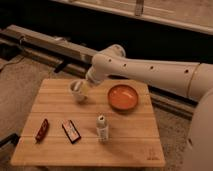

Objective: Knock the bottle over

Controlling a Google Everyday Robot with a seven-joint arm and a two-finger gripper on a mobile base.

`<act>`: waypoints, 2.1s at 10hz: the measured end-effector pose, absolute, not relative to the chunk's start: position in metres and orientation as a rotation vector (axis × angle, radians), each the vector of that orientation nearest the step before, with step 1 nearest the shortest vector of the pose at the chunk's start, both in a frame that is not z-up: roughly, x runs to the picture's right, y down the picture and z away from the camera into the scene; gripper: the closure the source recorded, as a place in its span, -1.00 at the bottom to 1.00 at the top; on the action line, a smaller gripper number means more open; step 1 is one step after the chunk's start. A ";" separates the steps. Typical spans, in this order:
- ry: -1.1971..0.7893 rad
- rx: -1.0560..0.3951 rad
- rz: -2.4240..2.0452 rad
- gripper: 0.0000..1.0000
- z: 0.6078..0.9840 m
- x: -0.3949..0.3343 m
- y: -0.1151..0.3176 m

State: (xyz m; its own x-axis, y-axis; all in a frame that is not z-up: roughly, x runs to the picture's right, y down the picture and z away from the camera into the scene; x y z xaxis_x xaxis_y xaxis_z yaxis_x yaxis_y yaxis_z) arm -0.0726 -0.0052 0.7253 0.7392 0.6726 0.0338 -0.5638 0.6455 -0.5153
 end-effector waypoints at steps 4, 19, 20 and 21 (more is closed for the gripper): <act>-0.138 -0.554 0.701 -0.60 0.696 -0.045 0.025; 0.293 -0.631 0.670 -0.60 0.671 -0.001 0.131; 0.305 -0.628 0.667 -0.60 0.673 0.001 0.131; 0.314 -0.628 0.670 -0.60 0.676 0.006 0.132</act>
